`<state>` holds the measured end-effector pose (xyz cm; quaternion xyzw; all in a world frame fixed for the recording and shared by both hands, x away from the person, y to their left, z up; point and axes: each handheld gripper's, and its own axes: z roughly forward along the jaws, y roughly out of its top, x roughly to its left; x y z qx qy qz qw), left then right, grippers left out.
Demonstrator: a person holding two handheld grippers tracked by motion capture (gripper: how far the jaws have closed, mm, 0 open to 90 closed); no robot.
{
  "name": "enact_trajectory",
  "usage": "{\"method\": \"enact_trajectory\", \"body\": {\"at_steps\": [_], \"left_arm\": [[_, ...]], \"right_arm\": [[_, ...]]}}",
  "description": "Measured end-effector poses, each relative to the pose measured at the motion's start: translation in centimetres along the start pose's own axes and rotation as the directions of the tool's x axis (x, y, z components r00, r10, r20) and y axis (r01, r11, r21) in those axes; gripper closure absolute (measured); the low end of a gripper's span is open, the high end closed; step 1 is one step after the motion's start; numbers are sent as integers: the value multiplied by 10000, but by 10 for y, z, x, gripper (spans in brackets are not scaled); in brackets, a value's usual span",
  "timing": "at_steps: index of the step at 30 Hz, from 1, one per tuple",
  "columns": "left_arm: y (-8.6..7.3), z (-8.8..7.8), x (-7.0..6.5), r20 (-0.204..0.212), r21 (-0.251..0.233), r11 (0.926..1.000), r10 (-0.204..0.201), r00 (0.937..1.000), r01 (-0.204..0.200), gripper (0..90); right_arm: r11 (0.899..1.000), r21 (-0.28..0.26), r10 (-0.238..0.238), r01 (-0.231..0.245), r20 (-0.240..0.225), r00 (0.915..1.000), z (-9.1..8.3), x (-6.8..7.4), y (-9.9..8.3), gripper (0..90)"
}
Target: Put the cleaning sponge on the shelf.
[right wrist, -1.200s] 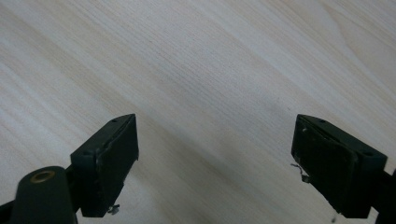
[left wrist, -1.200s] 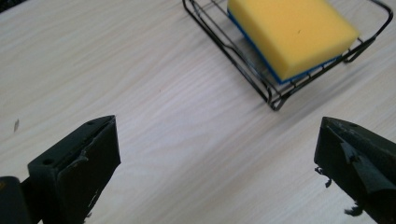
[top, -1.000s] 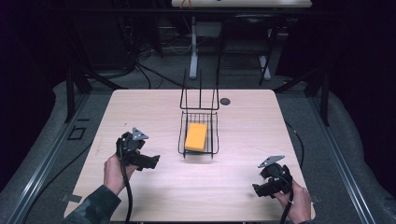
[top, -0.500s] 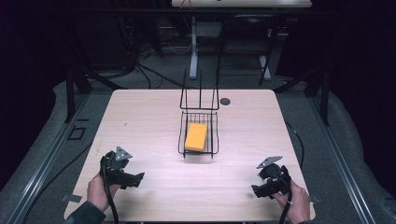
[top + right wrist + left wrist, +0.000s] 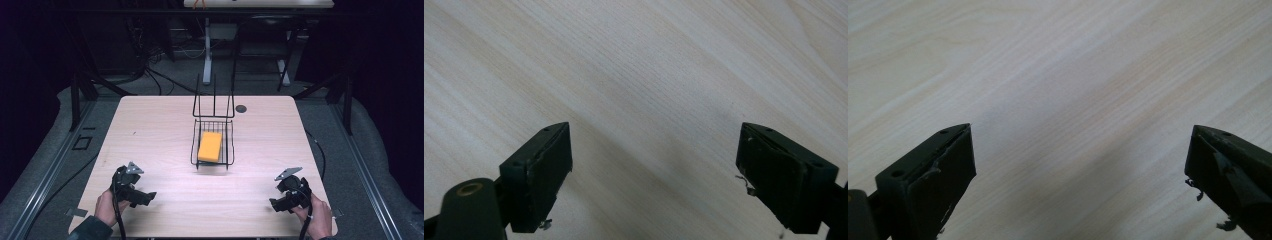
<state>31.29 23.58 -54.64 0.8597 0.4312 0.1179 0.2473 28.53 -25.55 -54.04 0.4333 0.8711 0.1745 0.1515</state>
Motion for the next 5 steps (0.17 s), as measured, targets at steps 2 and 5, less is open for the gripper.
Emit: {"method": "enact_trajectory", "body": {"at_steps": [2, 5], "left_arm": [[1, 2, -1, 272, 182, 9996, 220, 9994, -225, 0], [2, 6, -3, 815, 452, 9984, 294, 9962, -331, 0]], "right_arm": [[10000, -50, 6, -6, -9, 10000, 0, 0, 0, 144], [10000, 27, -65, 65, -47, 10000, 1, 1, 0, 144]]}}
